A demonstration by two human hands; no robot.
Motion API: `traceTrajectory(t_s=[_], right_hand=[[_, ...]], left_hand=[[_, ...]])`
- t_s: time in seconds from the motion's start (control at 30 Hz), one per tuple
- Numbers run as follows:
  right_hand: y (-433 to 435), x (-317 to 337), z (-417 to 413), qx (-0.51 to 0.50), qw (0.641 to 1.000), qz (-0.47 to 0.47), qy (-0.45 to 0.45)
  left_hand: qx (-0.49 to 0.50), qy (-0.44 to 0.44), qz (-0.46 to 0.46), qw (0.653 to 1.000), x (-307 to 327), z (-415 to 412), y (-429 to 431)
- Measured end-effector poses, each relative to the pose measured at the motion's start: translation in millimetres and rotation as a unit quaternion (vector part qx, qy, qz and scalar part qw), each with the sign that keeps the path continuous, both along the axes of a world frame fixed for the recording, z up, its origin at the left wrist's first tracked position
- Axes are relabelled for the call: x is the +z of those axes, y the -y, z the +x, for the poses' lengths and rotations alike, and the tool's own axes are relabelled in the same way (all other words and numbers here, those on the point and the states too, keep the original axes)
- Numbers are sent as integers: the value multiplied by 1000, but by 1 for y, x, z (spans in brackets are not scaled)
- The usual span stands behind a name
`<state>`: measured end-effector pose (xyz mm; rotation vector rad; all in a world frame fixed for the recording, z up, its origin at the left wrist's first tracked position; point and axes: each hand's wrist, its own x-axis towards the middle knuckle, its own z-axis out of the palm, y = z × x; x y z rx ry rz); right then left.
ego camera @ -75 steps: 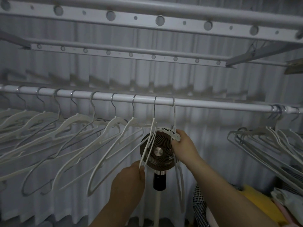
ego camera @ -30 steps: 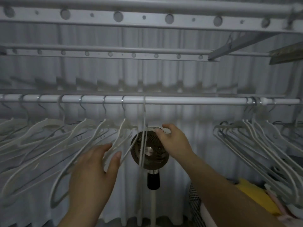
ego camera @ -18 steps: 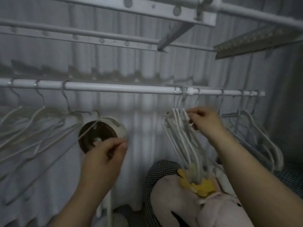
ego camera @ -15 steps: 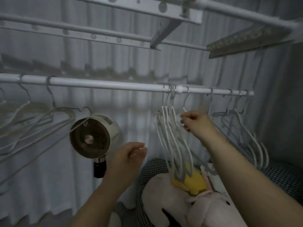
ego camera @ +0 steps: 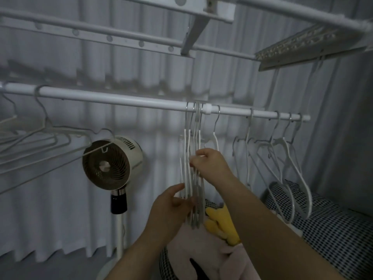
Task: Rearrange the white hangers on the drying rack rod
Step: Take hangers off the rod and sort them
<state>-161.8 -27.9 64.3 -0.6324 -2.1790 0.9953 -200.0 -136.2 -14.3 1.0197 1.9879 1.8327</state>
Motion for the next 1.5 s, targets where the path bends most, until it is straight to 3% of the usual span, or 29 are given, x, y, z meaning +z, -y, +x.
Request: traceTrajectory(t_s=[0.1,0.27,0.4,0.53,0.77,0.87,1.0,1.17,1.5], right_hand=[[9,-2,-12,-38,995,85,37],[27,-4,-33,-71,982,142,99],[37,-2,-49,-81,977,143,134],[52,-3,-63,-105,977,128,132],[97,-2,-99,-160,952,201,166],[120,-7,-117,-117,973,161,119],[148,-13,-143,-37,998,35,25],[180,-16,-170,-8,986,-146,-80],[207,-21,-189,18,982,-157,-105]], left_hand=[[29,14,45,998,0,-8,15],[57,16,87,994,7,-27,48],[103,-85,44,990,5,-48,73],[208,-220,-6,953,11,-77,107],[255,-261,-31,931,20,-130,161],[265,-263,-12,928,18,-149,185],[262,-257,-4,930,12,-167,216],[284,-264,-36,921,9,-187,243],[275,-239,-97,926,7,-198,254]])
